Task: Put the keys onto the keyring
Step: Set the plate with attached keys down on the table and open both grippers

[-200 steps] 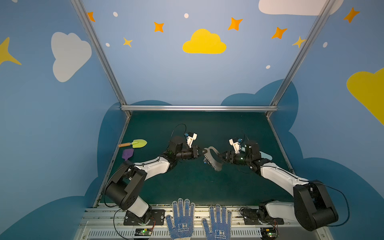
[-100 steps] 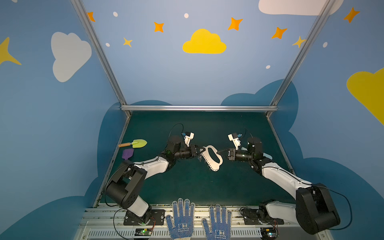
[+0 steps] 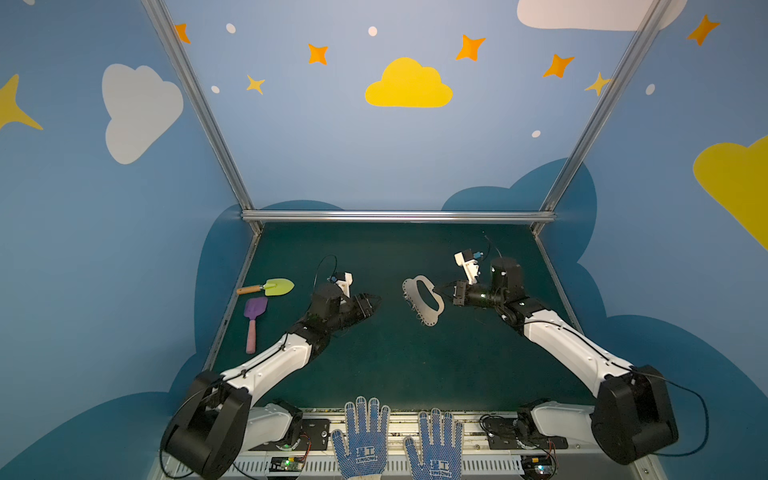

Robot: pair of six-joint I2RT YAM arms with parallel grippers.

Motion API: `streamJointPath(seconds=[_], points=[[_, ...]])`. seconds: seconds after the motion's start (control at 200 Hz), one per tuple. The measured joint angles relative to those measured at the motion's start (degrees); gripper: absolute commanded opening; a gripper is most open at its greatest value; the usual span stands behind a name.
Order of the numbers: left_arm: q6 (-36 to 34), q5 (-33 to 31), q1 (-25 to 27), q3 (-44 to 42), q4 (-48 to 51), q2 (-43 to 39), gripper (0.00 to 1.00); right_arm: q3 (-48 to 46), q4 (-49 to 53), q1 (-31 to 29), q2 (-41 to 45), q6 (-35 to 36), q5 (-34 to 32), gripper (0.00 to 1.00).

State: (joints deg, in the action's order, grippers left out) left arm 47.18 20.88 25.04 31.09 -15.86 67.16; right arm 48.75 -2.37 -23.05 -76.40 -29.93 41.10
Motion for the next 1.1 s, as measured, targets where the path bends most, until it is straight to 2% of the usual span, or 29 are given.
streamJointPath(seconds=[0.165, 0.345, 0.551, 0.846, 0.896, 0.951, 1.101], points=[[-0.59, -5.14, -0.02, -1.01, 4.94, -7.13, 0.56, 4.98, -2.56, -5.35, -10.10, -1.36, -0.07, 0.00], [-1.38, -6.97, -0.02, -1.01, 7.56, -8.92, 0.56, 7.30, -7.98, -7.98, -19.30, -3.98, -0.48, 0.00], [-1.53, -7.65, -0.02, -1.01, 8.76, -8.04, 0.58, 5.20, -13.86, -5.03, -25.31, -5.57, -3.37, 0.00], [-1.62, -7.74, -0.02, -0.59, 10.54, -5.11, 0.60, -0.74, -17.84, 0.07, -25.83, -5.16, -8.81, 0.00], [-1.81, -8.31, -0.02, -0.24, 10.84, -4.72, 0.61, -1.18, -17.75, 0.79, -25.83, -4.87, -9.16, 0.21], [-2.01, -8.90, -0.02, 0.33, 11.47, -4.31, 0.63, -1.29, -17.03, 1.46, -25.81, -4.28, -10.08, 0.35], [-2.40, -11.30, -0.02, 3.19, 14.88, -2.60, 0.68, -3.56, -14.95, 4.04, -23.45, -3.34, -12.79, 0.50]])
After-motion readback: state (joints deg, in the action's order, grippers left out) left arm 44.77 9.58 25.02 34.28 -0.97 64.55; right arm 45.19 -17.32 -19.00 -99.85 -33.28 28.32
